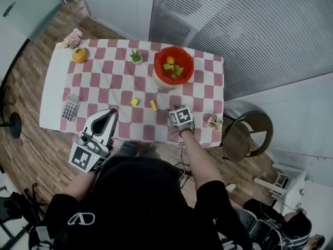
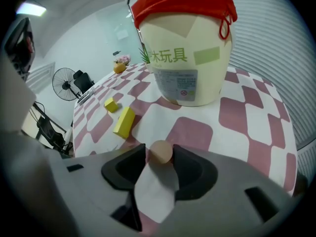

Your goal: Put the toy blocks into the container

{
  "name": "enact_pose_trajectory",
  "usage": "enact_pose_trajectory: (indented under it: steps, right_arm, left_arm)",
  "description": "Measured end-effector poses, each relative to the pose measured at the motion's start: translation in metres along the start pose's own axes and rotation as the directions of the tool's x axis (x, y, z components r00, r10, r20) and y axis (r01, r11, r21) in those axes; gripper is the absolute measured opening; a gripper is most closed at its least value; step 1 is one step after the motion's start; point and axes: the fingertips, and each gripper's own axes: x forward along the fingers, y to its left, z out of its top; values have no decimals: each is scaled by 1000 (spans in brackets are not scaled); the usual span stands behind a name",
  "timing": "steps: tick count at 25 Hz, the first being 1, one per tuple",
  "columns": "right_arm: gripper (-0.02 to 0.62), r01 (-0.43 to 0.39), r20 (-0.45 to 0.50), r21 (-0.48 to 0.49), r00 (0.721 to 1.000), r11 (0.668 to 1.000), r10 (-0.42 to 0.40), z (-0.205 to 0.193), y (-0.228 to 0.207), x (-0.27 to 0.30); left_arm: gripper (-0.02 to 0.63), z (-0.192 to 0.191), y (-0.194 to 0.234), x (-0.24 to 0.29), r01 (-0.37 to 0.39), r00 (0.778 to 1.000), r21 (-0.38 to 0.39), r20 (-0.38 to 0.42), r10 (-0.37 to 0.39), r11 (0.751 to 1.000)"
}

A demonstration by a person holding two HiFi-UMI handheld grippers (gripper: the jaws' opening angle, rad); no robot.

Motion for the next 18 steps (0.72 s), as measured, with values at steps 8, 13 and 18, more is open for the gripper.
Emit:
enact_pose_trajectory:
  steps: [8,13,18]
  right_arm:
    - [153,-10,-29,10,1000,1000,11,0,-3,0]
    - [150,-15,-40,6,999,1000,15,1,-4,-3]
    - [150,-5,18,-1,1000,1000,5,15,-5,-18]
  left_arm:
    - [6,0,-2,0,4,1000,4,1,-4,1000]
    - [6,0,-4,1,6,1000,6,-12,-6,1000]
    - [6,4,-6,3,19,1000,5,19,-19,1000]
